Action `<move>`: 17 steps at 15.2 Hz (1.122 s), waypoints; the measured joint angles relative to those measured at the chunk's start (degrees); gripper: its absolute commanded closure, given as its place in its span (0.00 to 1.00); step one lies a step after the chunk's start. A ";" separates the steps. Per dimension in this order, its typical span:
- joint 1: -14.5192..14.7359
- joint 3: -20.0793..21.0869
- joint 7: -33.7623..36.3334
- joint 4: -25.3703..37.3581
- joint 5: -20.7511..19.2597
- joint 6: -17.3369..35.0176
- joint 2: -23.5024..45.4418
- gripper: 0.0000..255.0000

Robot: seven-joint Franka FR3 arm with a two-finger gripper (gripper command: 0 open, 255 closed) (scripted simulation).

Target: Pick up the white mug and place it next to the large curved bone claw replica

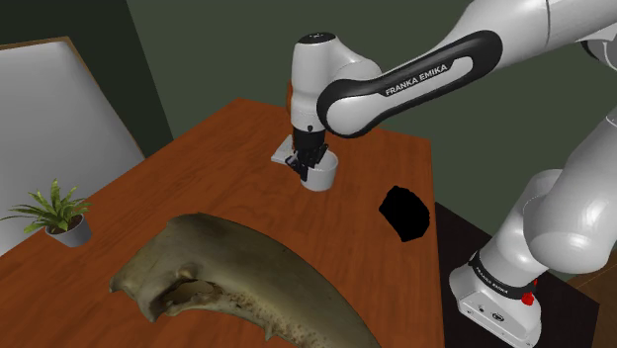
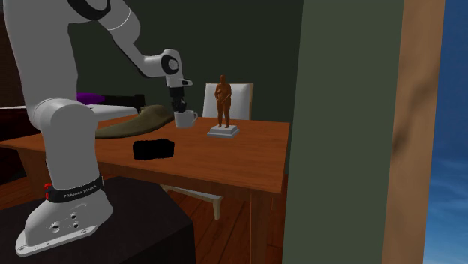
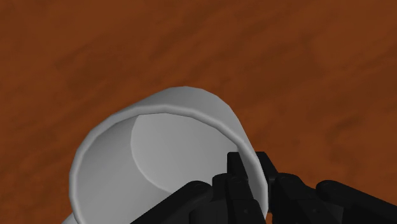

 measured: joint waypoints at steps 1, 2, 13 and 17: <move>-0.02 -0.02 0.07 -0.36 -0.14 0.66 0.32 1.00; -0.02 -0.02 0.19 -0.73 -0.27 1.32 0.62 1.00; 0.07 -0.09 1.74 -3.54 -2.06 7.74 4.43 1.00; 0.08 -0.08 1.77 -3.56 -2.07 7.79 4.45 0.00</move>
